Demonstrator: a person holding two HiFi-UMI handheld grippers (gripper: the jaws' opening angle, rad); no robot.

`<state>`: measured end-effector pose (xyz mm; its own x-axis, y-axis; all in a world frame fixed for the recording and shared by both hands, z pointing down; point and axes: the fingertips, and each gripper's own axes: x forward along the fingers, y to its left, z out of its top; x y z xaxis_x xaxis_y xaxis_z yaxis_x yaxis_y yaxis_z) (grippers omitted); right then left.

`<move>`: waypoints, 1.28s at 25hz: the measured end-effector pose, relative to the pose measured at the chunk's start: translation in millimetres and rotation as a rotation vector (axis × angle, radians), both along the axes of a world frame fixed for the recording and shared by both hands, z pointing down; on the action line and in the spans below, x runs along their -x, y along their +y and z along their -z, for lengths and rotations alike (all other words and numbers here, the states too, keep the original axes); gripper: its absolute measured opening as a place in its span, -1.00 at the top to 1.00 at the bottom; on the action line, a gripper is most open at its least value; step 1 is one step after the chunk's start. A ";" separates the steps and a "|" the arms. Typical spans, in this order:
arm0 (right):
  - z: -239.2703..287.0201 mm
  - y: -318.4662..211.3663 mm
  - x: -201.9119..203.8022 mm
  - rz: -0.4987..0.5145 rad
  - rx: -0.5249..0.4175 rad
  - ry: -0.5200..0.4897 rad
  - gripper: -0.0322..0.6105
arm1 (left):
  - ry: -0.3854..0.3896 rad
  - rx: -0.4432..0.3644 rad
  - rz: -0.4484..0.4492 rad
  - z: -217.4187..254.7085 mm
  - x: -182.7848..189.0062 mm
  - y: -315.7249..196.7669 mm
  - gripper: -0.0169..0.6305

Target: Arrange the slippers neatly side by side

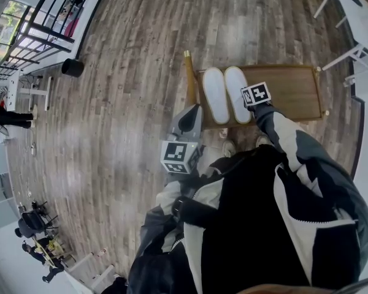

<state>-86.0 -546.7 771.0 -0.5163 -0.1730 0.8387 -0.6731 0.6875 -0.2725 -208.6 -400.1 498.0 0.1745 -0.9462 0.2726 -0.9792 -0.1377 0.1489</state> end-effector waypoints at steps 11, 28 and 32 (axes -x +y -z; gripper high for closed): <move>-5.4 -9.4 1.8 -0.032 -0.002 0.013 0.80 | -0.006 0.009 -0.006 -1.2 7.0 0.7 0.89; 6.0 -2.3 -5.2 -0.004 -0.002 -0.020 0.31 | 0.005 -0.004 -0.049 2.0 -2.7 -9.2 0.89; 30.6 -6.2 -6.9 -0.008 -0.037 -0.065 0.40 | 0.017 -0.011 -0.068 4.9 -10.1 -16.2 0.89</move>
<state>-79.1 -552.8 740.4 -0.5682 -0.2077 0.7963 -0.6604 0.6924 -0.2906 -198.5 -416.3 493.0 0.2429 -0.9348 0.2590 -0.9649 -0.2053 0.1641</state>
